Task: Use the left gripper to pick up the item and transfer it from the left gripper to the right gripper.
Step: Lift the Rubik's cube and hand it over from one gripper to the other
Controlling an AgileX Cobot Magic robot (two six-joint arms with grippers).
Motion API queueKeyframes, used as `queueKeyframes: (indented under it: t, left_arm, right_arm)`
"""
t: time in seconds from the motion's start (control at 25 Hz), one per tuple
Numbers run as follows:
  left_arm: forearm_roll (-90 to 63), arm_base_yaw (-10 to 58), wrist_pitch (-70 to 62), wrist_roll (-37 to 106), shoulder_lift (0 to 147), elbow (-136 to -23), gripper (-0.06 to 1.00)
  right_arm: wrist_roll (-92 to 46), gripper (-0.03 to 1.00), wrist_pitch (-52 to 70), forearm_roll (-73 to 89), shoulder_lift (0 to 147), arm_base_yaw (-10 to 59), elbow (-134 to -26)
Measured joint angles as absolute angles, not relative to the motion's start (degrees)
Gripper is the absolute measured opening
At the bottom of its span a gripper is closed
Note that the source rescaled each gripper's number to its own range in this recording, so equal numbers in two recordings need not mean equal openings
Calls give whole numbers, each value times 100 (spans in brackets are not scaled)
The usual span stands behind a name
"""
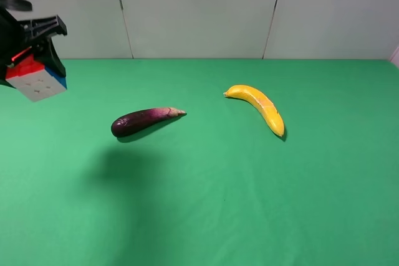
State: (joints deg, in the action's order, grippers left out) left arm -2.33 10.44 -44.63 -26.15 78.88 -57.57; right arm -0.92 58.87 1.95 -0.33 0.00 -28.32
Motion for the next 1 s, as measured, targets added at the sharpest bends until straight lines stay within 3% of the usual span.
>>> queueKeyframes:
  t: [0.52, 0.76, 1.0]
  left_arm:
    - [-4121, 1044, -4921, 184, 7723, -5757, 0]
    - [-4697, 1166, -5220, 917, 7723, -5757, 0]
    - [-4741, 1942, -5218, 1108, 7723, -5757, 0]
  right_arm:
    - [-92, 100, 5887, 195, -33, 0, -2832]
    - [-92, 100, 5887, 195, -33, 0, -2832]
    - [-92, 100, 5887, 234, -33, 0, -2832]
